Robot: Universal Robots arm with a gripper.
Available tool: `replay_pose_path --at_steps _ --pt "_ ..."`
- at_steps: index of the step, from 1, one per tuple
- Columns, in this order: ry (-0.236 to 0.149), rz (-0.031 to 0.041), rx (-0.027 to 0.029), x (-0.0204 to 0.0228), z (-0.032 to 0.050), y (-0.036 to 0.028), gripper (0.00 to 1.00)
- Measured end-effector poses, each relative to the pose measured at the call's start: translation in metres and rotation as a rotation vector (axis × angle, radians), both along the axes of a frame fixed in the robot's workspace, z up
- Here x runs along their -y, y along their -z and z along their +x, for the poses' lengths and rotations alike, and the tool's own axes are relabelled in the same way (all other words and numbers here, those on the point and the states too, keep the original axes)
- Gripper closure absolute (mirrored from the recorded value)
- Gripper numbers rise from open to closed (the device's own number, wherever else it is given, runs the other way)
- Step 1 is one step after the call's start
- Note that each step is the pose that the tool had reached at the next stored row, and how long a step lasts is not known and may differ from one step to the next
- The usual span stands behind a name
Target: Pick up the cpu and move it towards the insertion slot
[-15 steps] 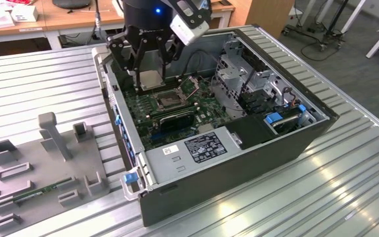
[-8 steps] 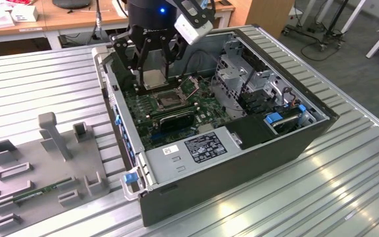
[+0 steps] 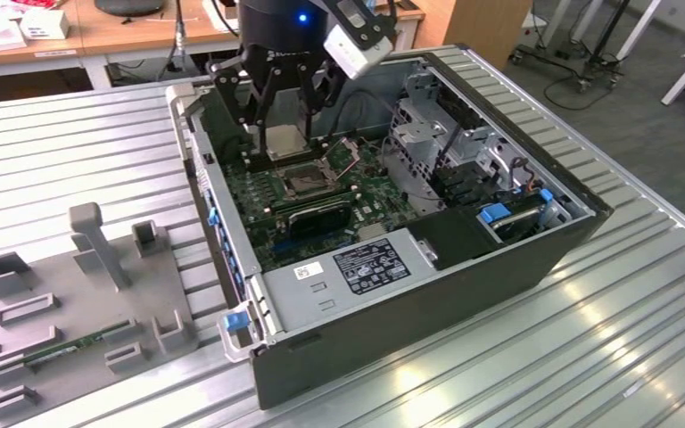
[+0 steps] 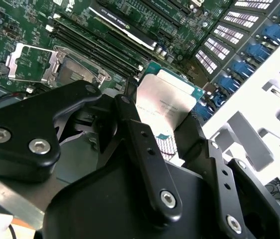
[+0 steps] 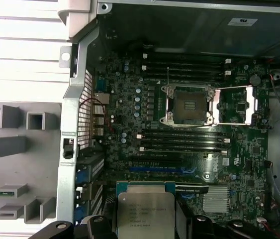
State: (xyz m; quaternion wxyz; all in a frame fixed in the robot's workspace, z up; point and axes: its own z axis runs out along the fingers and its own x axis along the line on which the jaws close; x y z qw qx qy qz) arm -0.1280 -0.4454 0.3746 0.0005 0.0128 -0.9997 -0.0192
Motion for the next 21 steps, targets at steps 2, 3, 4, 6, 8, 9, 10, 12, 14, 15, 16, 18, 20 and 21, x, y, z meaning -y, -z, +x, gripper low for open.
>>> replay_pose_path --at_steps 2,3,4,6,8,9,10,12,14,15,16,18,20,21 --pt "0.000 -0.0001 0.0000 0.0000 0.0018 0.0000 0.45" --pt "0.000 0.0000 0.0000 0.0000 0.0027 0.0000 0.45" --pt "0.000 0.0000 0.0000 0.0000 0.0036 0.0000 0.45" --pt "0.000 0.0000 0.0000 0.0000 0.0056 0.0000 0.45" --pt "0.000 0.0000 0.0001 0.0000 0.0075 0.0000 0.45" --pt "0.000 0.0000 0.0000 0.0000 0.0084 0.0000 0.45" --pt "0.000 -0.0001 0.0000 0.0000 0.0093 0.0000 0.45" --pt "0.000 0.0000 0.0000 0.0000 0.0107 0.0000 0.45" --pt "0.000 0.0000 0.0000 0.0000 0.0117 0.0000 0.45" --pt "0.000 0.0000 0.0000 0.0000 0.0121 0.0000 0.45" --pt "0.000 0.0000 0.0000 0.0000 0.0126 0.0000 0.45" --pt "0.000 0.0001 0.0001 0.0000 0.0138 0.0001 0.45" --pt "0.000 0.0000 0.0000 0.0000 0.0154 0.0000 0.45" --pt "0.000 0.0000 0.0000 0.0000 0.0164 0.0000 0.45"
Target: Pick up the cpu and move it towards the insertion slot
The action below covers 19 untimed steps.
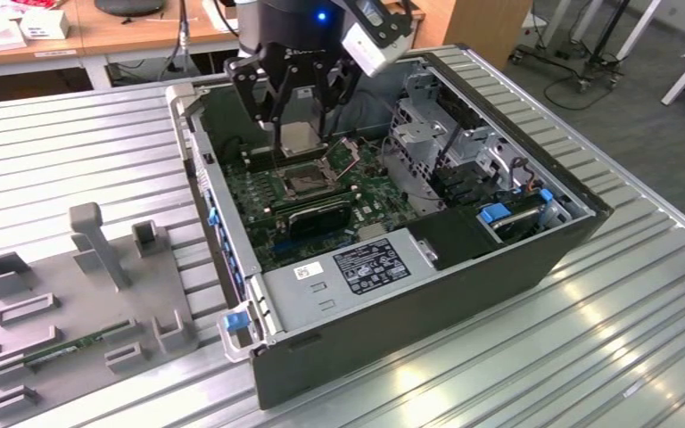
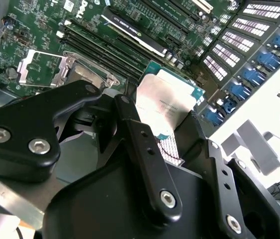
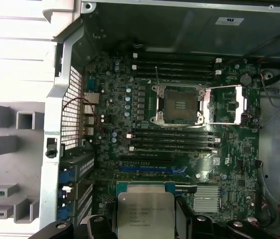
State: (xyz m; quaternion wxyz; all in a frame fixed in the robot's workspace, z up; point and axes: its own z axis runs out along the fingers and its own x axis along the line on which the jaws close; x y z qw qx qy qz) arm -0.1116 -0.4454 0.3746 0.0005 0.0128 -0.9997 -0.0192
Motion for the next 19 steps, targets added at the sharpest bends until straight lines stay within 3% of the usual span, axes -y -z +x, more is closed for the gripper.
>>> replay_pose_path --at_steps 19 --pt "0.000 0.0000 0.0000 0.0000 0.0224 0.0001 0.45"
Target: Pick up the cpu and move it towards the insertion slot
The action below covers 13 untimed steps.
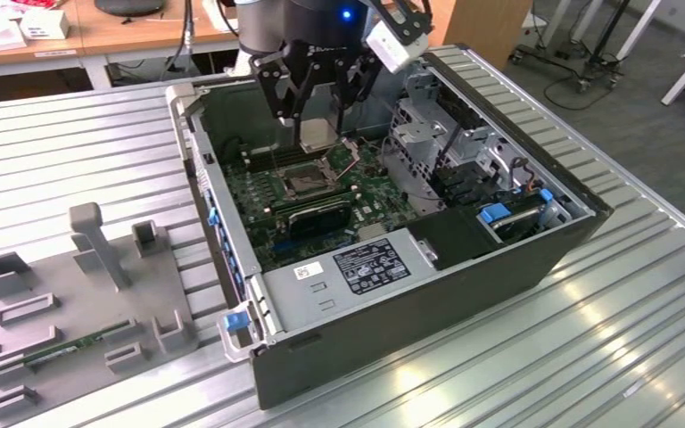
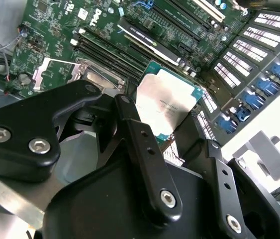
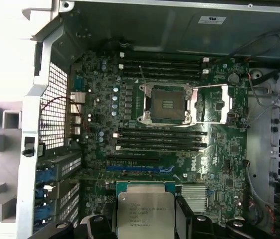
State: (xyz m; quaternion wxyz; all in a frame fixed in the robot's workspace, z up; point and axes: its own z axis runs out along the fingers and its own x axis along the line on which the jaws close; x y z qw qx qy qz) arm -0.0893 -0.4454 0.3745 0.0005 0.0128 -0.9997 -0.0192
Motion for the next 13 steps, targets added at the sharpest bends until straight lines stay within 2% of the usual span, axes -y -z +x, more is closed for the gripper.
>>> replay_pose_path --at_steps 13 --pt "0.000 0.0001 0.0000 0.0000 0.0105 0.0001 0.45"
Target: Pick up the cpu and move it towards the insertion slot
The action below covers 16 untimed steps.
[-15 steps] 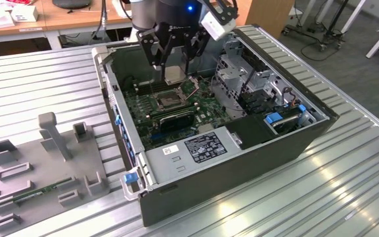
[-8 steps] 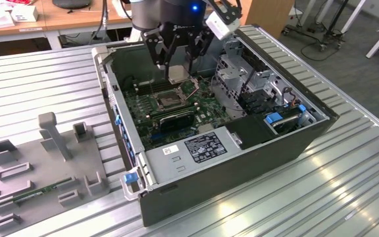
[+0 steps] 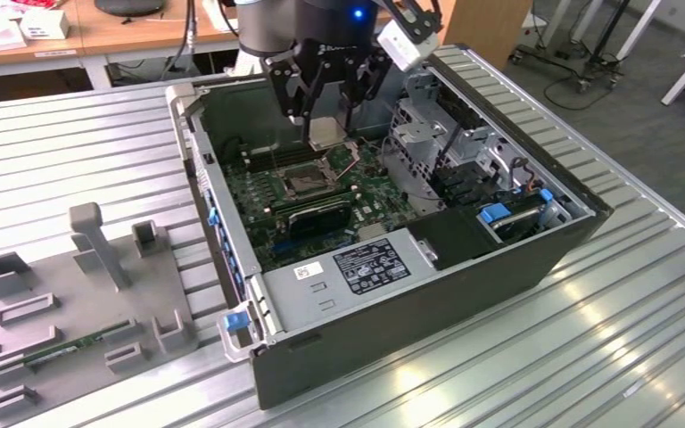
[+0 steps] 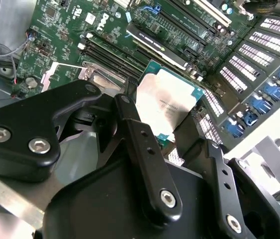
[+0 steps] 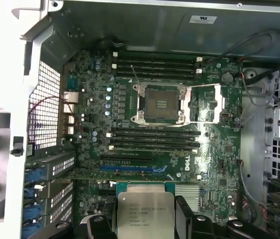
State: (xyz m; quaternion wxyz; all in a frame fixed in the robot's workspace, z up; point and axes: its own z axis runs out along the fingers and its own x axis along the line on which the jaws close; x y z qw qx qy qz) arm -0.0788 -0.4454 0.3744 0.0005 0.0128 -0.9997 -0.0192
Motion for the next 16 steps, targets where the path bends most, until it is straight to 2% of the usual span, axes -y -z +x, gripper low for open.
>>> replay_pose_path --at_steps 16 --pt "0.000 0.0000 0.0000 0.0000 0.0029 0.0000 0.45"
